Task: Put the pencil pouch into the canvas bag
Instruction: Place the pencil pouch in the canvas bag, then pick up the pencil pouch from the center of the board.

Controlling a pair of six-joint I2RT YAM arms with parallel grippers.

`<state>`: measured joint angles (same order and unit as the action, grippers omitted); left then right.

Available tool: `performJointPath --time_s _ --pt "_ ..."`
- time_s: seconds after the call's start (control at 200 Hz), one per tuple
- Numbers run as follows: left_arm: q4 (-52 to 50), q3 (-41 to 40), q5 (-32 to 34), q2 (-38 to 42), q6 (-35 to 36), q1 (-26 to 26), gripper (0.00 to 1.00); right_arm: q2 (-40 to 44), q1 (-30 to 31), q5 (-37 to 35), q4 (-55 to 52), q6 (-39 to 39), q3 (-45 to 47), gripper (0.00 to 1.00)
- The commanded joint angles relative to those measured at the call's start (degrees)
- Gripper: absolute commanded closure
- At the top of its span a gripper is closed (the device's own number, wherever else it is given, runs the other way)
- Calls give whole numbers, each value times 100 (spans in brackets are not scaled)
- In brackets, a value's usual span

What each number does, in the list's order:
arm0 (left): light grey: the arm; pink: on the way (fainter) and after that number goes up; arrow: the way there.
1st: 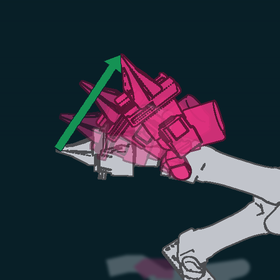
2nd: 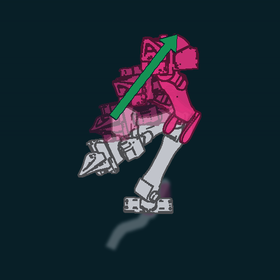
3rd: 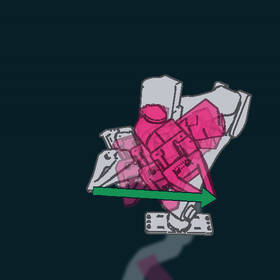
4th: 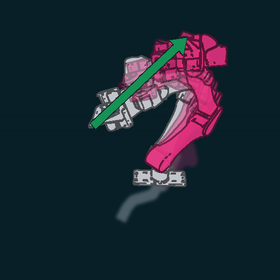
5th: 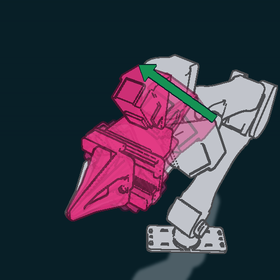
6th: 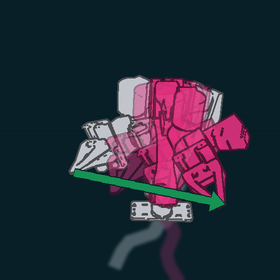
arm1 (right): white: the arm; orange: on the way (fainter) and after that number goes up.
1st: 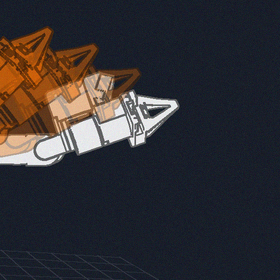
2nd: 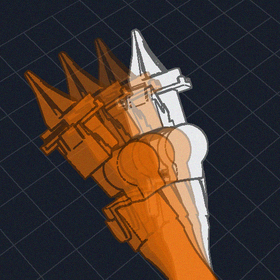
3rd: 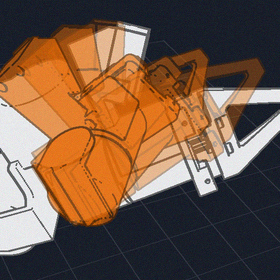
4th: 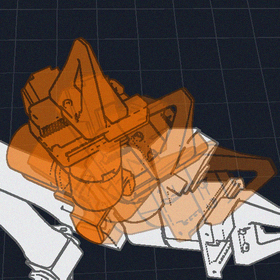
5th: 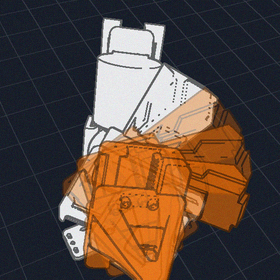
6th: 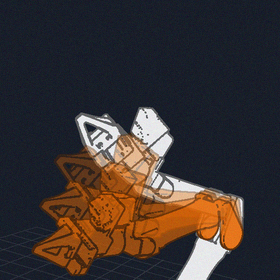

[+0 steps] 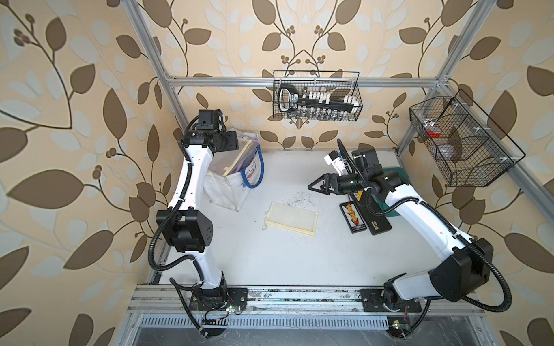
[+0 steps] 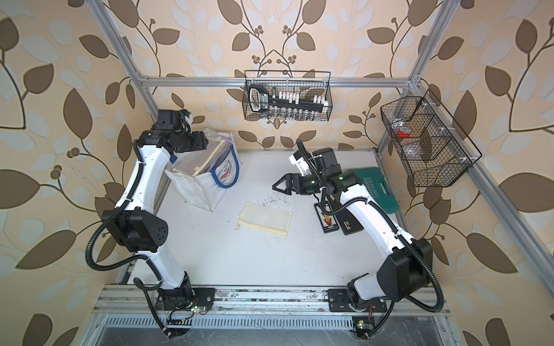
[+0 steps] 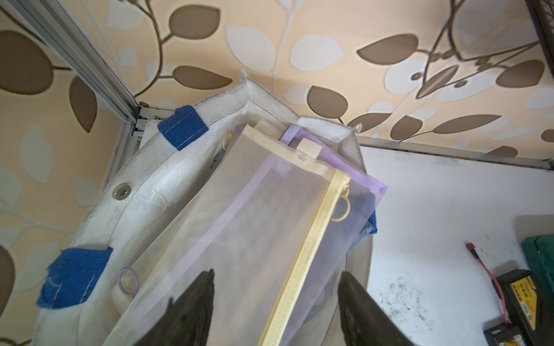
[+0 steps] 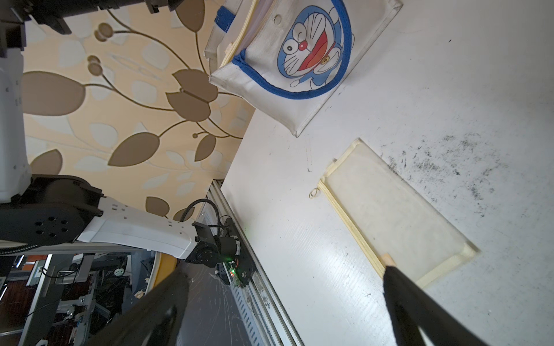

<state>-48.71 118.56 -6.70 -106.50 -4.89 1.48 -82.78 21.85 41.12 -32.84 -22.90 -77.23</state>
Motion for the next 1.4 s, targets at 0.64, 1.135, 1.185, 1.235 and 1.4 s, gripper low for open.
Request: performJointPath --time_s 0.64,1.135,1.185,1.235,1.4 --pt "273 -457 1048 -1046 215 -42 40 -284 -189 -168 -140 49 139 0" --pt "-478 -811 792 1358 60 -544 24 -1529 -97 -748 -289 527 -190 1" --pt "-449 -1248 811 1699 -75 -807 22 -1735 -76 -797 -284 564 -258 1" --pt "-418 -1705 775 2053 -298 -1098 21 -1971 -44 -857 -284 600 -382 1" --pt "103 -3711 -4 3326 -1599 -1874 20 -2673 117 -987 -323 753 -841 1"
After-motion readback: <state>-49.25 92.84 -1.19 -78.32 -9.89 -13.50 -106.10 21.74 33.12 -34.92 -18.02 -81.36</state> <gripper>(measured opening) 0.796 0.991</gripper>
